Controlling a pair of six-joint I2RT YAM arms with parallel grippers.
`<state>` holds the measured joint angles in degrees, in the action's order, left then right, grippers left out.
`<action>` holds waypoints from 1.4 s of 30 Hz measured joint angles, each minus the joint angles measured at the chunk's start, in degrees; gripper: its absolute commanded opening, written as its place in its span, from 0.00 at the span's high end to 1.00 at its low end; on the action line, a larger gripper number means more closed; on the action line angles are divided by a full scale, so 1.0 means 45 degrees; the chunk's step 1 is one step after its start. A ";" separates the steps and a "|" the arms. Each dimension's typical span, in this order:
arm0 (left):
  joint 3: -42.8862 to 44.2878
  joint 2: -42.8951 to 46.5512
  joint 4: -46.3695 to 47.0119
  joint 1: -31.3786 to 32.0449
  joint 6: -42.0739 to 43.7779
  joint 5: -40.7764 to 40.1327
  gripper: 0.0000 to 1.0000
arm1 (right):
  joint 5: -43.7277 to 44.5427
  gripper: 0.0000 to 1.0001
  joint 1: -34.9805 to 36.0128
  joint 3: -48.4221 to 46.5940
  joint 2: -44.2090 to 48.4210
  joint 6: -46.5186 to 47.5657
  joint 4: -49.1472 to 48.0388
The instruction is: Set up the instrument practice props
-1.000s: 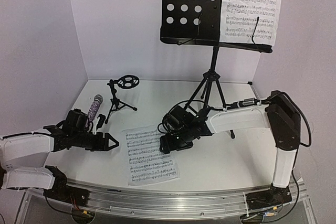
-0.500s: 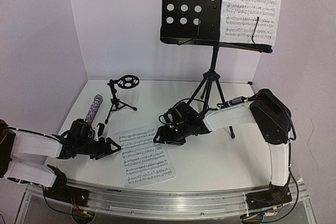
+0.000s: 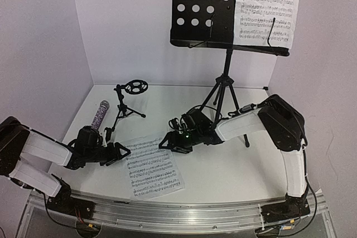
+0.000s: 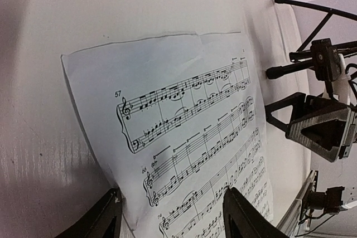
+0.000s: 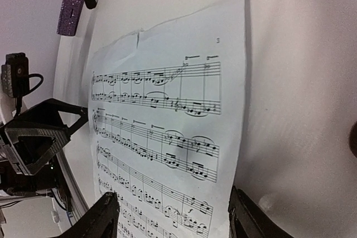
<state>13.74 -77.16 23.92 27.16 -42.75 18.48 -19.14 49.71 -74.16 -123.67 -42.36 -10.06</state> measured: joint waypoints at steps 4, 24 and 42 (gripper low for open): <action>0.0000 -0.0239 0.0416 0.0000 -0.0148 -0.0136 0.39 | -0.0558 0.47 0.0127 -0.0256 -0.0417 -0.0119 -0.0559; 0.1505 0.2291 -0.3712 -0.0024 0.1615 0.0544 0.19 | -0.0537 1.00 0.1025 -0.0694 0.0656 0.1836 0.2819; 0.9914 0.6593 -0.6651 -0.0156 0.7340 0.4107 0.05 | 0.3941 1.00 0.2228 -0.7394 0.7146 0.9020 0.7694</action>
<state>58.35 -47.49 -6.01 26.46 -9.72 36.96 -1.40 59.74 -107.44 -91.51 -1.76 24.56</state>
